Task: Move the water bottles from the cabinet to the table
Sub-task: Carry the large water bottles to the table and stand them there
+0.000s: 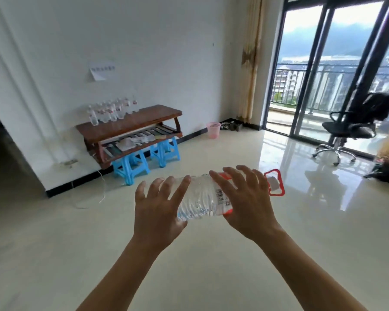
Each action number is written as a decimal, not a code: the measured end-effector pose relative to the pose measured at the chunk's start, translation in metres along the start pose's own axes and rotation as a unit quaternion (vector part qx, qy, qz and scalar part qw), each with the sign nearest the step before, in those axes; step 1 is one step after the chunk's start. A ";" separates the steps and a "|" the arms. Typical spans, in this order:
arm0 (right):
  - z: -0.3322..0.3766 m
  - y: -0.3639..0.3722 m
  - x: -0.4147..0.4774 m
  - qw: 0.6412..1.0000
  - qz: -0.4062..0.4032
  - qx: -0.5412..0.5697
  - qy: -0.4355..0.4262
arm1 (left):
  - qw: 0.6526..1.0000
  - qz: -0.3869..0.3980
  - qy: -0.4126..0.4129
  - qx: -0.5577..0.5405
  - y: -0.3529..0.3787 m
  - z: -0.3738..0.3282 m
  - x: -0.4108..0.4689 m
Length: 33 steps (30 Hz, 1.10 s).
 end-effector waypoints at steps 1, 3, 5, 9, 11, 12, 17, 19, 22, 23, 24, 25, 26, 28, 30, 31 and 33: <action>0.004 0.027 0.029 1.000 0.001 0.016 -0.022 | 1.000 0.006 -0.025 0.008 0.016 0.026 0.011; 0.016 0.071 0.079 0.998 0.016 0.033 -0.048 | 0.998 0.008 -0.056 0.023 0.043 0.069 0.031; 0.028 0.113 0.126 0.997 0.016 0.038 -0.067 | 0.996 0.026 -0.082 0.037 0.072 0.114 0.053; 0.040 0.187 0.210 0.994 0.026 0.063 -0.088 | 0.993 0.030 -0.113 0.035 0.122 0.188 0.104; 0.035 0.211 0.247 0.994 0.026 0.060 -0.086 | 0.993 0.023 -0.107 0.033 0.141 0.213 0.135; 0.029 0.228 0.271 0.995 0.023 0.059 -0.082 | 0.994 0.016 -0.104 0.031 0.156 0.228 0.158; -0.014 0.292 0.357 0.997 0.019 0.045 -0.061 | 0.995 0.010 -0.096 0.022 0.217 0.268 0.254; -0.033 0.323 0.385 0.997 0.020 0.049 -0.057 | 0.996 0.016 -0.084 0.027 0.248 0.282 0.292; -0.066 0.377 0.431 0.997 0.017 0.056 -0.045 | 0.996 0.029 -0.070 0.041 0.301 0.302 0.352; -0.078 0.397 0.449 0.997 0.016 0.061 -0.043 | 0.996 0.034 -0.069 0.048 0.318 0.309 0.374; -0.091 0.419 0.468 0.997 0.017 0.068 -0.040 | 0.995 0.035 -0.070 0.056 0.336 0.317 0.396; -0.104 0.440 0.489 0.996 0.032 0.079 -0.035 | 0.995 0.045 -0.075 0.057 0.353 0.325 0.419; -0.113 0.454 0.504 0.995 0.043 0.081 -0.032 | 0.994 0.054 -0.077 0.057 0.364 0.331 0.435; -0.129 0.485 0.542 0.993 0.053 0.094 -0.035 | 0.993 0.071 -0.076 0.064 0.388 0.349 0.471; -0.136 0.511 0.588 0.991 0.055 0.107 -0.060 | 0.991 0.062 -0.088 0.076 0.407 0.375 0.506; -0.138 0.522 0.616 0.990 0.048 0.113 -0.072 | 0.990 0.053 -0.102 0.079 0.413 0.392 0.524; -0.138 0.551 0.671 0.987 0.050 0.124 -0.093 | 0.987 0.048 -0.127 0.085 0.430 0.428 0.558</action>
Point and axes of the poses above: each hand's wrist, its own x-axis towards the middle knuckle, its own y-axis out of the palm, z = x × y, the point moved 8 cm from there along x, towards the middle knuckle, and after that the axes turned 4 degrees about z, right-handed, at the moved point
